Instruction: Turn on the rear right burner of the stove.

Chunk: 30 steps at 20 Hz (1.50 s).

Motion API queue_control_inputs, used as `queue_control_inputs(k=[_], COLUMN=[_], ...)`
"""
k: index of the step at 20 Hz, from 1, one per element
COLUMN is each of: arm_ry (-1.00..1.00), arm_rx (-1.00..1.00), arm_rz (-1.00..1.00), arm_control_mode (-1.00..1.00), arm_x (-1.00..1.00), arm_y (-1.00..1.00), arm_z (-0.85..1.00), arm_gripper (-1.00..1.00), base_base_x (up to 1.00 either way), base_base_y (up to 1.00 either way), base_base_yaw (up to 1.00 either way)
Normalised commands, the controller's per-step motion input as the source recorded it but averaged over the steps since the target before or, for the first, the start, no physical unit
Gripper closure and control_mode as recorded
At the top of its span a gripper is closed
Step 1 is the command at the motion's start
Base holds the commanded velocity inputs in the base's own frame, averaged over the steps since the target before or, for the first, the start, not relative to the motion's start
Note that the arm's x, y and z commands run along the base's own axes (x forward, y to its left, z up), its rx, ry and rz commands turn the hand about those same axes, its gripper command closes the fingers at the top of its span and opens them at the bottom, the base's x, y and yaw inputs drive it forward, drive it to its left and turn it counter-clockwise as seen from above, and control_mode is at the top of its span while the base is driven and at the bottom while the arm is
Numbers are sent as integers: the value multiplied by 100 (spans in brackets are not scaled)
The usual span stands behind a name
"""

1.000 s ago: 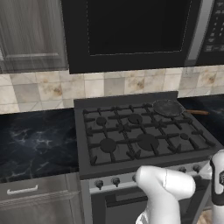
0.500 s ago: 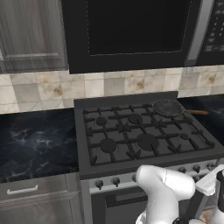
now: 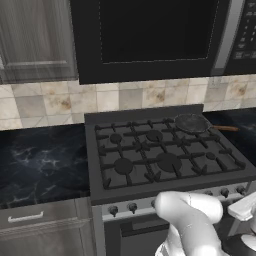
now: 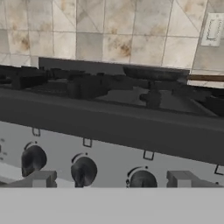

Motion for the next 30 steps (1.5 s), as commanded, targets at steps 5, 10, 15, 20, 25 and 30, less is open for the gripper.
queue_control_inputs(k=[5, 10, 15, 20, 25, 30], arm_ry=[-10, -8, -4, -5, -1, 0], arm_rx=[8, 14, 18, 15, 11, 2], arm_rz=[0, 0, 0, 0, -2, -3], arm_control_mode=[-100, -100, -100, -100, -100, -100], arm_x=[0, 2, 12, 20, 21, 35], arm_y=[-4, -1, -3, 0, 0, 0], arm_z=[-38, -11, 0, 0, 0, -15], arm_gripper=[-100, -100, -100, -100, -100, -100], base_base_x=[0, 0, 0, 0, 0, 0], base_base_y=[0, 0, 0, 0, 0, 0], base_base_yaw=[0, 0, 0, 0, 0, 0])
